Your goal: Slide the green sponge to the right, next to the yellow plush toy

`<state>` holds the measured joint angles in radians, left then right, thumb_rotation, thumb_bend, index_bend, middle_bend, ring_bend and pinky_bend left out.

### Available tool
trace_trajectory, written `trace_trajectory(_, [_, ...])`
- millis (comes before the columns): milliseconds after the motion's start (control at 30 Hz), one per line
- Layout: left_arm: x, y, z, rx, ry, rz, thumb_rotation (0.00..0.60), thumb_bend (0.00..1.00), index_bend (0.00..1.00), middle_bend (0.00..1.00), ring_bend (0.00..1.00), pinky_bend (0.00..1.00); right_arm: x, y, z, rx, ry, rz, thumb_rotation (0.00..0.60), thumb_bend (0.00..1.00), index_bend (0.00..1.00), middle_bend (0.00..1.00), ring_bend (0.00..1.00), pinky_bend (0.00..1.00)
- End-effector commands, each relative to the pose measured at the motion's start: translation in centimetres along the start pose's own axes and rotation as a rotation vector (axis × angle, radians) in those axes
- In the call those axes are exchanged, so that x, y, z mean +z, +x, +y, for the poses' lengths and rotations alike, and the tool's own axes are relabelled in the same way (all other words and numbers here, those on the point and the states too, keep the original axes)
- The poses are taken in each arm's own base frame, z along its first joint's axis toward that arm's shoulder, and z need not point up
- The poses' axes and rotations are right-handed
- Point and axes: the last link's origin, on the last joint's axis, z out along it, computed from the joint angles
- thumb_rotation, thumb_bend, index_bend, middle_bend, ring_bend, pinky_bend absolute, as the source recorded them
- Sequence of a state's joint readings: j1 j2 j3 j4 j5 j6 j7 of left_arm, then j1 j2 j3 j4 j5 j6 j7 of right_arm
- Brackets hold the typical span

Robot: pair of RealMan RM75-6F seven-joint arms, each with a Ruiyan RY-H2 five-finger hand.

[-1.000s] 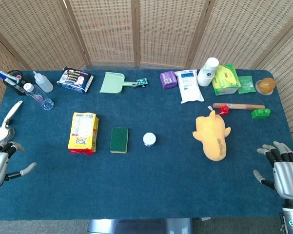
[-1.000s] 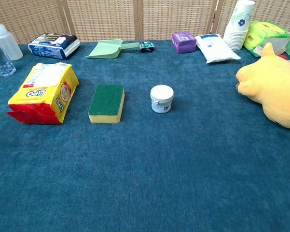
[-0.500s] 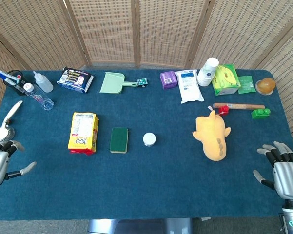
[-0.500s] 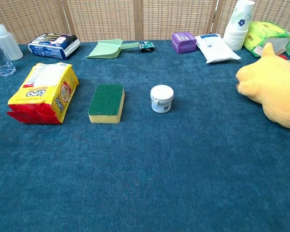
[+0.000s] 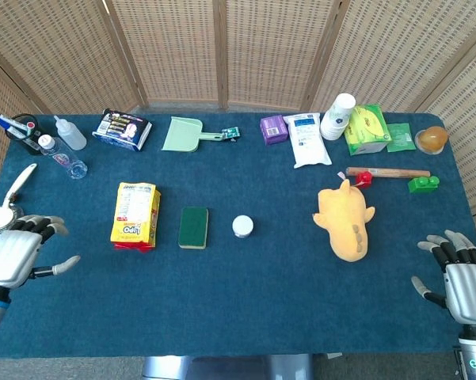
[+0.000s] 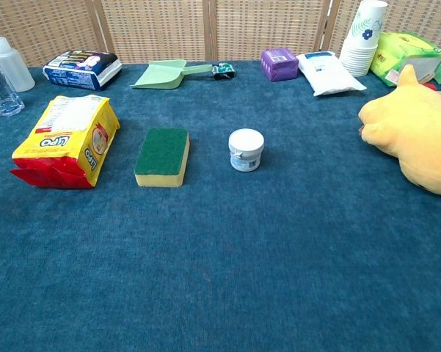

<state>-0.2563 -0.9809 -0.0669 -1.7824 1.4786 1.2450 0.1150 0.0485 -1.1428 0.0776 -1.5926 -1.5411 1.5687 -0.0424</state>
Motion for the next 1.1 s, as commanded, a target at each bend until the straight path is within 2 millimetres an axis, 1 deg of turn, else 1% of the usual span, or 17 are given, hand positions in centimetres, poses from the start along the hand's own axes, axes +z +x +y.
trace_trajectory(33, [1.5, 0.6, 1.4, -0.008, -0.062, -0.021, 0.004, 0.11, 0.35, 0.28, 0.24, 0.20, -0.1, -0.1, 0.0, 0.002, 0.002, 0.000, 0.600, 0.26, 0.31, 0.28, 0.13, 0.17])
trace_trajectory(333, [5.1, 1.3, 4.4, -0.002, -0.171, -0.069, 0.003, 0.11, 0.31, 0.25, 0.22, 0.21, -0.3, 0.0, 0.1, 0.011, 0.006, 0.004, 0.600, 0.26, 0.31, 0.28, 0.13, 0.17])
trace_trajectory(433, [7.7, 1.6, 6.6, 0.014, -0.242, -0.078, 0.001, 0.11, 0.31, 0.24, 0.21, 0.24, -0.5, 0.0, 0.4, 0.017, -0.005, 0.007, 0.600, 0.26, 0.31, 0.28, 0.13, 0.17])
trace_trajectory(533, [9.3, 1.5, 7.8, 0.026, -0.262, -0.094, 0.002, 0.11, 0.31, 0.23, 0.20, 0.27, -0.7, 0.2, 0.7, 0.022, -0.011, 0.015, 0.600, 0.26, 0.31, 0.28, 0.13, 0.17])
trace_trajectory(633, [10.7, 1.4, 9.0, 0.041, -0.285, -0.108, 0.002, 0.11, 0.31, 0.23, 0.19, 0.27, -1.0, 0.3, 0.9, 0.027, -0.020, 0.022, 0.600, 0.26, 0.31, 0.28, 0.13, 0.17])
trace_trajectory(800, [12.6, 1.0, 11.0, 0.047, -0.316, -0.129, 0.002, 0.11, 0.30, 0.23, 0.19, 0.27, -1.4, 0.5, 1.3, 0.034, -0.028, 0.030, 0.600, 0.26, 0.31, 0.28, 0.13, 0.17])
trace_trajectory(933, [13.6, 0.8, 12.1, 0.051, -0.335, -0.139, 0.002, 0.11, 0.30, 0.23, 0.19, 0.27, -1.6, 0.7, 1.6, 0.037, -0.035, 0.037, 0.600, 0.26, 0.31, 0.28, 0.13, 0.17])
trace_trajectory(1000, [14.5, 0.6, 13.3, 0.051, -0.357, -0.149, 0.003, 0.11, 0.30, 0.23, 0.19, 0.27, -1.7, 0.9, 1.9, 0.041, -0.043, 0.042, 0.600, 0.26, 0.31, 0.28, 0.13, 0.17])
trace_trajectory(1100, [15.7, 0.2, 14.5, 0.057, -0.373, -0.167, 0.005, 0.11, 0.31, 0.23, 0.19, 0.28, -1.9, 0.9, 2.2, 0.044, -0.046, 0.042, 0.600, 0.26, 0.31, 0.28, 0.13, 0.17])
